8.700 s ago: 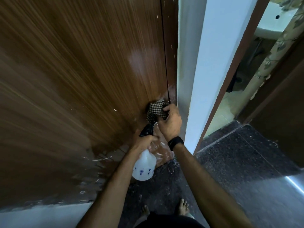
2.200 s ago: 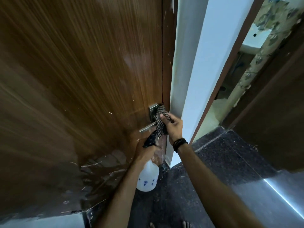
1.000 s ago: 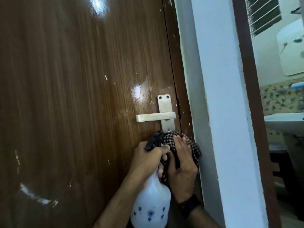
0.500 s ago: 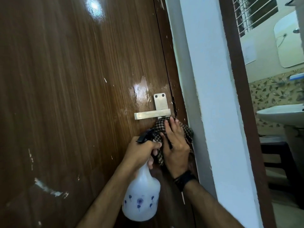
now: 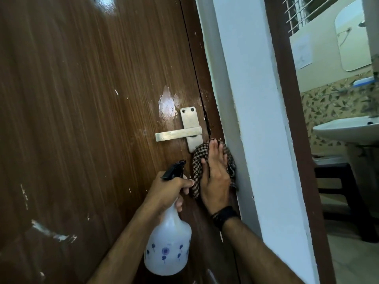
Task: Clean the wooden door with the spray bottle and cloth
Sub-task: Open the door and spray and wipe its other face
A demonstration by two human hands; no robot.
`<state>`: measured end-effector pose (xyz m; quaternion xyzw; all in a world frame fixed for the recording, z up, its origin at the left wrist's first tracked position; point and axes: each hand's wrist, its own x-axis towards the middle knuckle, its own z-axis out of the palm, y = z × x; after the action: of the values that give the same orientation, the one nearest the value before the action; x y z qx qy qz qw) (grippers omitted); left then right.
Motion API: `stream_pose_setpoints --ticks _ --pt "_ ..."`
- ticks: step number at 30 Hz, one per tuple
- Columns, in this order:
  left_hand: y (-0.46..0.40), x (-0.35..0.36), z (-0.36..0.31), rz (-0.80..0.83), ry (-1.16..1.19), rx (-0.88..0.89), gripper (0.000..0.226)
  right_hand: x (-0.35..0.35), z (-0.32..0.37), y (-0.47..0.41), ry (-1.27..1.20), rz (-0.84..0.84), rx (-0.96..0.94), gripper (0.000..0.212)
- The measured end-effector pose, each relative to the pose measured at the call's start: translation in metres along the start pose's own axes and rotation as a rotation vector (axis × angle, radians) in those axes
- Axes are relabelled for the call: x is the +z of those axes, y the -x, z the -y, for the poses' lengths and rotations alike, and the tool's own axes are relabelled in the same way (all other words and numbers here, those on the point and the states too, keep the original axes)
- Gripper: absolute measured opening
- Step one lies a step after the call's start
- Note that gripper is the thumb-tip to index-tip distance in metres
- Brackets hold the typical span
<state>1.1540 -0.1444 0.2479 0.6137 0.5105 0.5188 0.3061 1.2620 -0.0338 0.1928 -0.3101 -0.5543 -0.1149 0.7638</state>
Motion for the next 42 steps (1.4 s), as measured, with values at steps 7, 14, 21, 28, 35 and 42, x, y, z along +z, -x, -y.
stream_pose_setpoints --ticks 7,14,21,28,35,42 --pt "0.004 0.006 0.020 0.023 -0.010 -0.026 0.018 -0.024 -0.024 0.073 0.096 0.138 -0.088 0.052" --pt "0.014 0.005 0.040 0.008 -0.058 -0.087 0.015 -0.022 -0.019 0.071 0.062 0.107 -0.058 0.052" --pt "0.026 0.007 0.056 -0.055 -0.072 -0.107 0.015 -0.016 -0.021 0.042 0.085 0.114 -0.098 0.051" --pt "0.033 0.005 0.059 -0.098 -0.072 -0.117 0.018 -0.030 -0.033 0.095 0.117 0.242 -0.174 0.051" --pt "0.046 0.001 0.049 -0.121 0.006 -0.092 0.012 -0.008 0.000 0.048 0.093 0.270 -0.178 0.054" --pt "0.040 0.008 0.030 -0.134 0.026 -0.037 0.013 -0.019 -0.014 0.068 0.080 0.341 -0.267 0.059"
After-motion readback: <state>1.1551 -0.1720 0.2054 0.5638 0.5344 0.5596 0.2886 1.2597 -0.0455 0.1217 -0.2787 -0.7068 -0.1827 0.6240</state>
